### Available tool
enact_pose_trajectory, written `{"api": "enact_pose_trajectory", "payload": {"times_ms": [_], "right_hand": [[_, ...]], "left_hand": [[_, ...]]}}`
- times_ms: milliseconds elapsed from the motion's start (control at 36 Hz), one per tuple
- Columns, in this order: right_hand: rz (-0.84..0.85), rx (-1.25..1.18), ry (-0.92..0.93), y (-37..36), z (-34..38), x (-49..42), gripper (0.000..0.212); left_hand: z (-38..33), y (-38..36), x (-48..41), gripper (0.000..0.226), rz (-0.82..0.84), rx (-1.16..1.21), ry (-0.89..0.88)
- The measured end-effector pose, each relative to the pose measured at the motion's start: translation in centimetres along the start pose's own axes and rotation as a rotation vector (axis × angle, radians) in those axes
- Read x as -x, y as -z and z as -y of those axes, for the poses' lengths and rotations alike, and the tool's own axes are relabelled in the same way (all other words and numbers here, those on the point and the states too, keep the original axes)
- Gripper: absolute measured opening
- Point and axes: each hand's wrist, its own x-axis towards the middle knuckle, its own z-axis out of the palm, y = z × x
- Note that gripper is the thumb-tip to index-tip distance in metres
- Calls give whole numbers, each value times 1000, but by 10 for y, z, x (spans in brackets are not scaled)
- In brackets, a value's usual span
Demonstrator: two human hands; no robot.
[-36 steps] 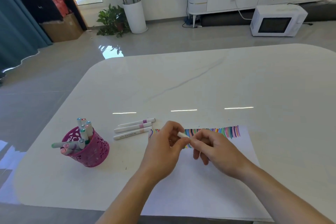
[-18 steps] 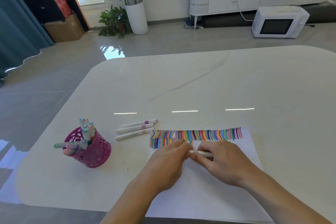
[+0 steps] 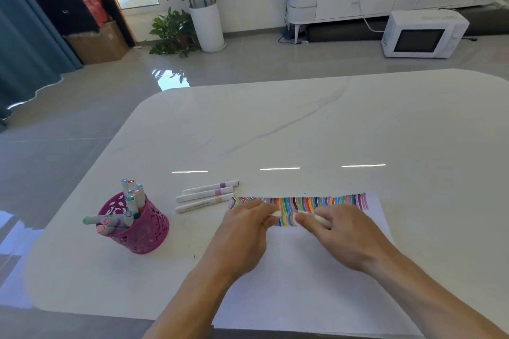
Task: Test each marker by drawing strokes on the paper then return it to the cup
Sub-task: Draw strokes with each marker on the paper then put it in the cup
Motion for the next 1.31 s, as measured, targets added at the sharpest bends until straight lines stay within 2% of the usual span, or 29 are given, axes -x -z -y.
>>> {"api": "enact_pose_trajectory", "payload": {"times_ms": [83,250,333,417,528,639,778,917,1000,1056,1250,1306], "right_hand": [[-26,-83,-55,7,-2,-4,64],[-52,-313,-124,7,-5,-9,44],[-55,-392,-114,6,-5,-11,21],[-79,-504,-79,4,-7,-13,39],[-90,-644,-71,4,-3,-11,34],[-43,-770,-124,4,0,-10,45],[12,-880,-109,-1,-3,-9,29],[19,-760,-33,-7,-6,-10,33],[-6,-667,-12,-14,-8,-11,25],[-22,-700,-37,-17,-7,-10,15],[-51,-798,-110,-20,-11,-10,27],[-59,-820,-116,-21,-11,-9,19]], "left_hand": [[3,1,1,20,-37,1,23],[7,-4,4,19,25,-34,37],[6,-7,5,21,88,-38,20],[6,-12,6,26,145,-47,12],[9,-17,8,27,184,-66,-5],[12,-19,7,26,199,-47,-4],[14,-19,6,22,232,-8,-23],[14,-18,7,22,225,-10,-18],[13,-18,8,23,237,-26,-20],[13,-17,8,23,238,-32,-22],[13,-15,8,24,233,-40,-19],[13,-15,8,24,234,-43,-18]]}}
